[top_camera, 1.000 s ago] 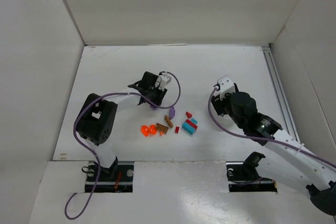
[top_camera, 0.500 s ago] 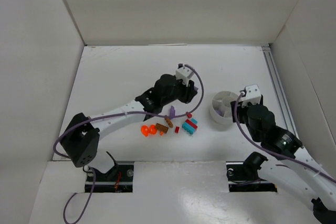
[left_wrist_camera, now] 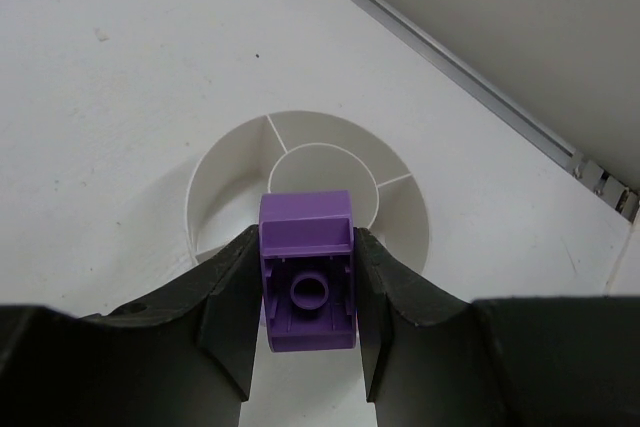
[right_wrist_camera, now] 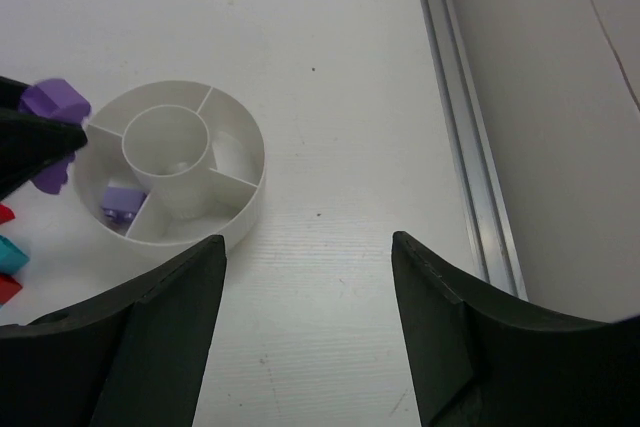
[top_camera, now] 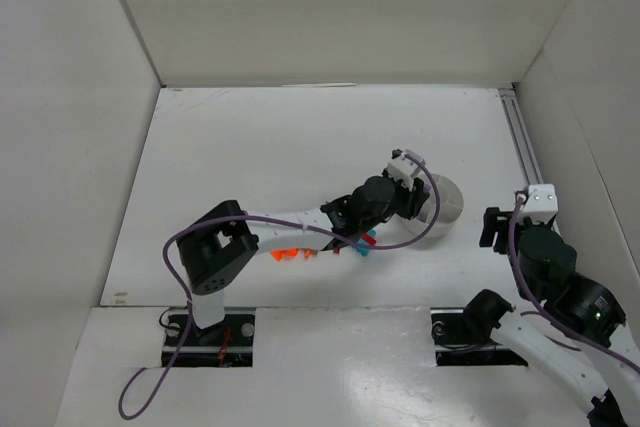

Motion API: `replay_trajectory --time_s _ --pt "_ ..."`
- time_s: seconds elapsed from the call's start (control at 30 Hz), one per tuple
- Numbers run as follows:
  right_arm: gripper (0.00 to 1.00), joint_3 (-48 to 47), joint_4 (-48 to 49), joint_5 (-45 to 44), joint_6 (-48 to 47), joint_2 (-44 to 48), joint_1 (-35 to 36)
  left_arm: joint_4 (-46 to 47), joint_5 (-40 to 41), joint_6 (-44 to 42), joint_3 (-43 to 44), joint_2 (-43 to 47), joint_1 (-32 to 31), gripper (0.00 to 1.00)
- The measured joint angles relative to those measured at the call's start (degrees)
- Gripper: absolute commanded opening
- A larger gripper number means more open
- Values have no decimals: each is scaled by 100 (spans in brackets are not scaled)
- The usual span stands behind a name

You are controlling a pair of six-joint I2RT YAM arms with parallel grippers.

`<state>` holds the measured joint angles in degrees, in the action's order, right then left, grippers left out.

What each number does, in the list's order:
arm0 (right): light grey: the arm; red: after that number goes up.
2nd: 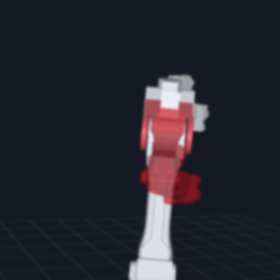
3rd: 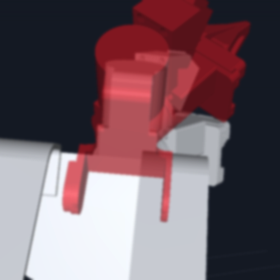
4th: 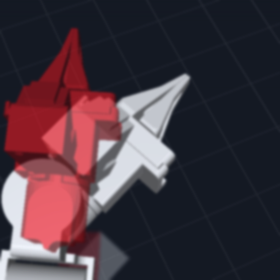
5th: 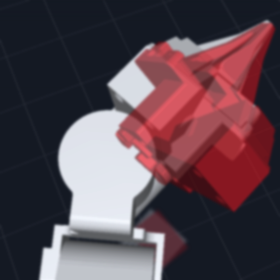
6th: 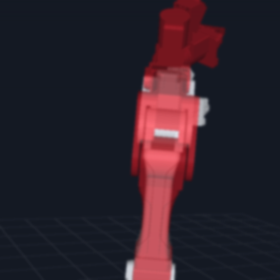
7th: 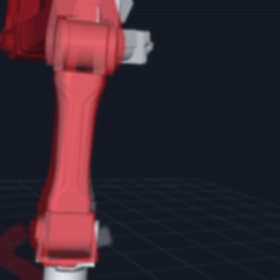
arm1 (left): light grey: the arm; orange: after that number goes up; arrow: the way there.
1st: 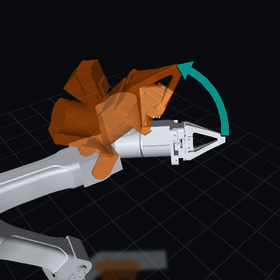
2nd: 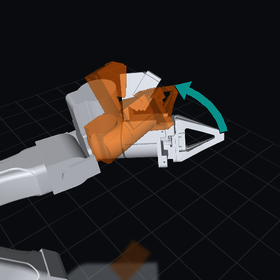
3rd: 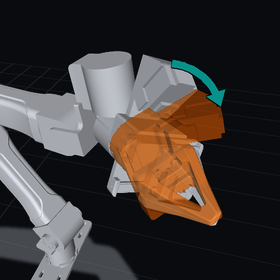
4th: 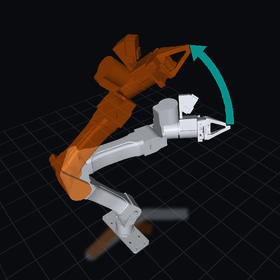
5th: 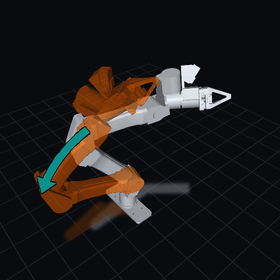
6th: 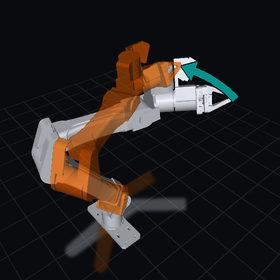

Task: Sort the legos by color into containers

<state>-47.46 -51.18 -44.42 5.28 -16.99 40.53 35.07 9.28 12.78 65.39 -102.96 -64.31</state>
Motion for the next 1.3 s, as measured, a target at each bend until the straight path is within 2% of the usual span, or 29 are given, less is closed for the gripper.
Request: replay_trajectory --time_s 0.43,0.6,0.8,1.1,1.17,1.2,1.23,1.3 --pt "74 -85 -376 -284 37 -138 0 1729 313 199 -223 -400 79 22" --pt "74 -85 -396 -321 37 -127 0 2081 402 291 -350 -645 79 22" --pt "74 -85 -413 -323 37 -94 0 2647 490 457 -476 -844 79 29" --pt "74 -85 -417 -323 37 -81 0 3195 625 702 -496 -1215 79 29" --pt "74 -85 -417 -323 39 -52 0 3283 656 743 -535 -1250 79 34" --pt "74 -85 -417 -323 39 -35 0 3324 680 763 -584 -1250 79 46" --pt "74 -85 -424 -332 37 -22 0 3403 715 776 -634 -1250 79 50" --pt "74 -85 -424 -352 46 9 0 3563 774 815 -769 -1250 79 53"
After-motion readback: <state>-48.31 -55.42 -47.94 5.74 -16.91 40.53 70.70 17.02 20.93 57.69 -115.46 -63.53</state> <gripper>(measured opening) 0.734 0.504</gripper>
